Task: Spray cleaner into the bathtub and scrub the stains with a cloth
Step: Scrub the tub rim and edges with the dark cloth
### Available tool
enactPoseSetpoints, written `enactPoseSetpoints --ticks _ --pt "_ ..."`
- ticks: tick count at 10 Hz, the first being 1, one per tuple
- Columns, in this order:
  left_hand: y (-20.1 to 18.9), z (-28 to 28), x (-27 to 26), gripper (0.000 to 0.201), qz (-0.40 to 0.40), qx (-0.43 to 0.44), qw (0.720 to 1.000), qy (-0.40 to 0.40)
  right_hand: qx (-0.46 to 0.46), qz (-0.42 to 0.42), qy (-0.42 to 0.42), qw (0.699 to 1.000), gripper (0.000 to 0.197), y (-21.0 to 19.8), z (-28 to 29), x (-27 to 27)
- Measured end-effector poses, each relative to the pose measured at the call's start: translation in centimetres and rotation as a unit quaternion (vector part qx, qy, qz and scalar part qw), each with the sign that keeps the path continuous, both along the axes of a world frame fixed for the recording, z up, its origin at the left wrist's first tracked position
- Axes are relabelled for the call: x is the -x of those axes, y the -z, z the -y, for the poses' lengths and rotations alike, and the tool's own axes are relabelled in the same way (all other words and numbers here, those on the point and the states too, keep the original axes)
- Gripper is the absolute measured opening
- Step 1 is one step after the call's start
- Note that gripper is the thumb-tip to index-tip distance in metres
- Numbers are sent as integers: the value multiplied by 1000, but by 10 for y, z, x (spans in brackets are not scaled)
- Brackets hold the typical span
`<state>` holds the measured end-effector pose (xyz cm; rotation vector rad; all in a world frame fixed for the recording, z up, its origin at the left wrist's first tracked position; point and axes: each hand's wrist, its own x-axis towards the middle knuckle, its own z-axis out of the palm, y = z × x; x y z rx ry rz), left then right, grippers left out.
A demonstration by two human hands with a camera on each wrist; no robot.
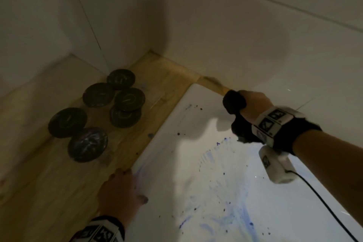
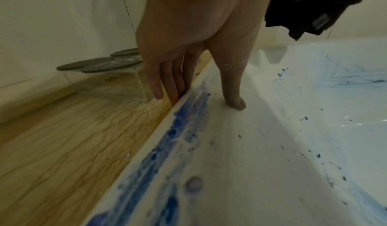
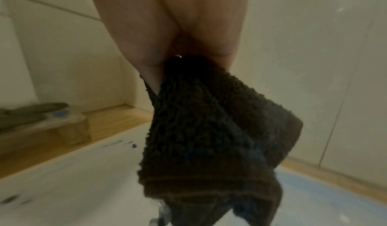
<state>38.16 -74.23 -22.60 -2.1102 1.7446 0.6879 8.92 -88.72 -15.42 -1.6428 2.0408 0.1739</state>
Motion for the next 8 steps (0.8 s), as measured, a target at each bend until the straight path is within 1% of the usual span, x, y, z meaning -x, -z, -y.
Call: enactPoseSetpoints --ticks 1,2,3,4,5,6,7,8 --pt "-2 6 1 61 8 -25 1000 8 99 -42 22 994 23 -19 36 -16" --pt "-3 8 3 59 15 -27 999 11 64 -55 -1 996 20 -13 67 -25" --pt "2 8 3 81 16 -3 1000 -10 42 -52 -55 996 33 0 97 -46" --pt "7 10 2 88 18 7 1000 -12 47 -25 -58 997 44 27 114 -67" --pt "9 9 1 88 18 -6 1000 -7 34 -29 -82 996 63 50 112 -80" --pt "13 8 -1 83 26 -4 1000 -2 30 -102 -174 979 51 68 102 -85" --pt "14 8 0 77 40 -4 999 10 16 -115 -182 976 59 70 92 -86" --pt "13 8 1 78 43 -5 999 7 59 -101 -218 969 57 73 70 -82"
